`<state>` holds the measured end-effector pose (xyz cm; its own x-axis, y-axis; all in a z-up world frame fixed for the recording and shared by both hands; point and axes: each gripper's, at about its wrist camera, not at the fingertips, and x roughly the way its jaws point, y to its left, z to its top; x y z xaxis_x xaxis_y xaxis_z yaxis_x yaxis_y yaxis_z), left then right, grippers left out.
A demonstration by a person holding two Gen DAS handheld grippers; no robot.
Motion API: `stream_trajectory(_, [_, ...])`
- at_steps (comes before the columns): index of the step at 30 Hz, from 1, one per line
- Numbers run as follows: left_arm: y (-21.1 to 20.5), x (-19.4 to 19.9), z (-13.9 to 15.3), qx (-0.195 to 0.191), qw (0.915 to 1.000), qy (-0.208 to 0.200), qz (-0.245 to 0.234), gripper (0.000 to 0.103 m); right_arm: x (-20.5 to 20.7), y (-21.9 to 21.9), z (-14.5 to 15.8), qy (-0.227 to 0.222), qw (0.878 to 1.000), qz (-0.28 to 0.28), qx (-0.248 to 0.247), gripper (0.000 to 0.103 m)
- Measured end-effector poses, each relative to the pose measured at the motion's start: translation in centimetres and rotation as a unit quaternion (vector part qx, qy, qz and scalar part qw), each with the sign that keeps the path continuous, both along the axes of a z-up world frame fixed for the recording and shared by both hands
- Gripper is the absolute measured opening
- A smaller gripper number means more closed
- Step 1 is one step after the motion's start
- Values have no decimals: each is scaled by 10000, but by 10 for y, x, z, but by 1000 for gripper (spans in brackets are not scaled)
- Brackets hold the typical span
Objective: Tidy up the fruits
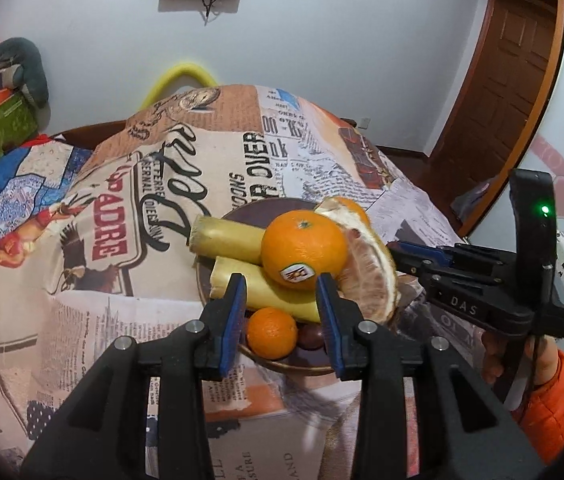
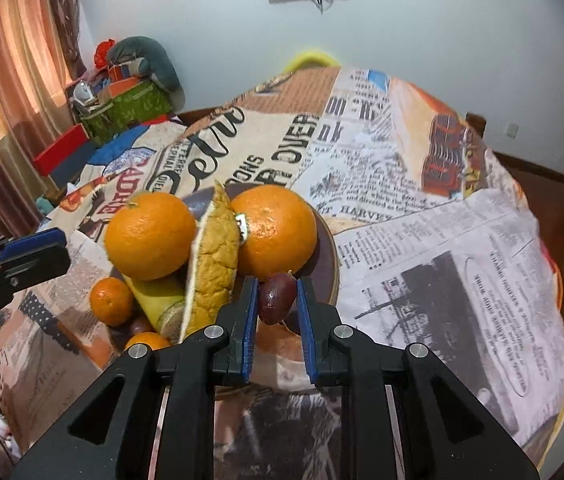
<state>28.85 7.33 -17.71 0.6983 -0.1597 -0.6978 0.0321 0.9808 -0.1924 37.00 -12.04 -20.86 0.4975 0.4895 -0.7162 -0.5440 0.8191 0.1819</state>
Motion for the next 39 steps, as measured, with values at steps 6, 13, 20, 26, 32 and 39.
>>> stream_trajectory(6, [2, 1, -7, -14, 10000, 62, 38, 36, 3, -4, 0, 66, 10000, -60, 37, 26])
stream_trajectory(13, [-5, -12, 21, 65, 9997, -219, 68, 36, -12, -17, 28, -217, 9995, -158, 160, 26])
stream_trajectory(20, [-18, -57, 89, 201, 9944, -1031, 117, 36, -71, -38, 101, -990, 9938, -206, 462, 26])
stream_trajectory(26, [-32, -118, 148, 327, 9823, -1838, 146, 36, -137, -56, 161, -1703, 9812, -230, 883, 26])
stream_trajectory(32, [-41, -171, 187, 390, 9688, -2442, 148, 39, -193, -63, 199, -2273, 9655, -280, 1240, 35])
stream_trajectory(39, [-52, -214, 208, 587, 9538, -2939, 222, 64, -229, -61, 212, -2691, 9527, -411, 1353, 56])
